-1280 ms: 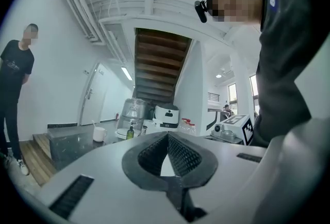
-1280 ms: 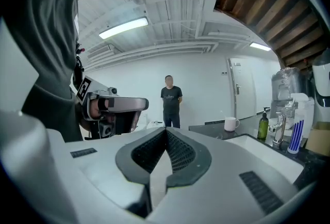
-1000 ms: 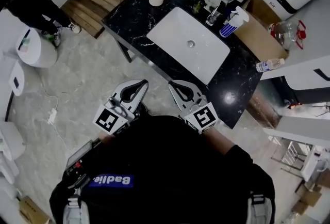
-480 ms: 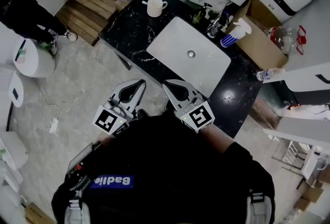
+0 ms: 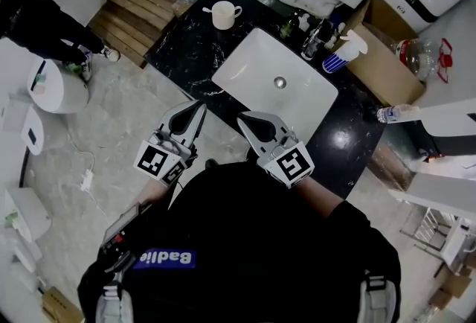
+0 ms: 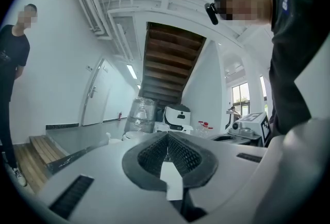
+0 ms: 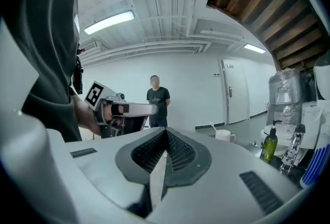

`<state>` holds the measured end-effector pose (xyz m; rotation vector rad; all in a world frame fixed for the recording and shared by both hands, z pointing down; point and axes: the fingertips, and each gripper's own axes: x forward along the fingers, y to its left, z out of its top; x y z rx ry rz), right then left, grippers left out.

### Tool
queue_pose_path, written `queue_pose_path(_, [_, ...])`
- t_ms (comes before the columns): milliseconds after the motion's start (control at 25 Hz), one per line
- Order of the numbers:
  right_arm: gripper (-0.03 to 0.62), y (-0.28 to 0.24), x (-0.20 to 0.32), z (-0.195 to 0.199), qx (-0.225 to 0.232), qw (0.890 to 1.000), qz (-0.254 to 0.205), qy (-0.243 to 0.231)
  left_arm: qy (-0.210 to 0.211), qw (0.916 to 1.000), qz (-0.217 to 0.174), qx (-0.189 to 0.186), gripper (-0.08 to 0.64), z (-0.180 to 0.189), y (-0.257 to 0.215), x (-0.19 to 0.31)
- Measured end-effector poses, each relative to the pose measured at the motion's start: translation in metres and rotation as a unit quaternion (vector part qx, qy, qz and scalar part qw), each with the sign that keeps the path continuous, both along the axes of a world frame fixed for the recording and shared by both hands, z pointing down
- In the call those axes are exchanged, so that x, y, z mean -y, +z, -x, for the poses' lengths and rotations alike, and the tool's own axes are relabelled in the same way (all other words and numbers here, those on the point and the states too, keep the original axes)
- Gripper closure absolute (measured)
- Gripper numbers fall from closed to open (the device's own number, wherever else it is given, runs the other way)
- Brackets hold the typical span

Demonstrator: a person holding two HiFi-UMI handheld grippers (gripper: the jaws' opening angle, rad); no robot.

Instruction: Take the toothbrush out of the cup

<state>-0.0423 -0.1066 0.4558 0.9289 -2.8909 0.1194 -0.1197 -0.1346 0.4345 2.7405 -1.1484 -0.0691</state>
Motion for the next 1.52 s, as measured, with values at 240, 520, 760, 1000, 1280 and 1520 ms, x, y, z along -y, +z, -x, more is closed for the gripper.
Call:
queue_pose_path(240, [0.581, 0.005, 0.008, -0.009, -0.002, 1.000, 0.004, 0.006, -0.029, 0.9995, 0.001, 0.011, 0.549, 0.014, 0.005, 0.044])
queue_pose_path(520, [0.581, 0.012, 0.007, -0.025, -0.009, 1.000, 0.010, 0.023, -0.034, 0.9990, 0.005, 0.030, 0.549, 0.012, 0.024, 0.091])
queue_pose_path(760, [0.581, 0.013, 0.011, -0.046, -0.004, 0.998, 0.024, 0.055, -0.032, 0.9980, 0.017, 0.051, 0.549, 0.000, 0.047, 0.132])
queue_pose_path(1000, [0.581, 0.021, 0.011, -0.059, -0.018, 0.997, 0.033, 0.067, -0.029, 0.9979, 0.023, 0.053, 0.549, -0.007, 0.063, 0.165])
queue_pose_path(1280, [0.581, 0.025, 0.017, -0.075, -0.023, 0.995, 0.045, 0.082, -0.043, 0.9954, 0.046, 0.073, 0.545, -0.008, 0.088, 0.203])
queue_pose_path(1520, [0.581, 0.033, 0.020, -0.080, -0.029, 0.994, 0.062, 0.089, -0.036, 0.9944, 0.055, 0.082, 0.518, -0.016, 0.108, 0.229])
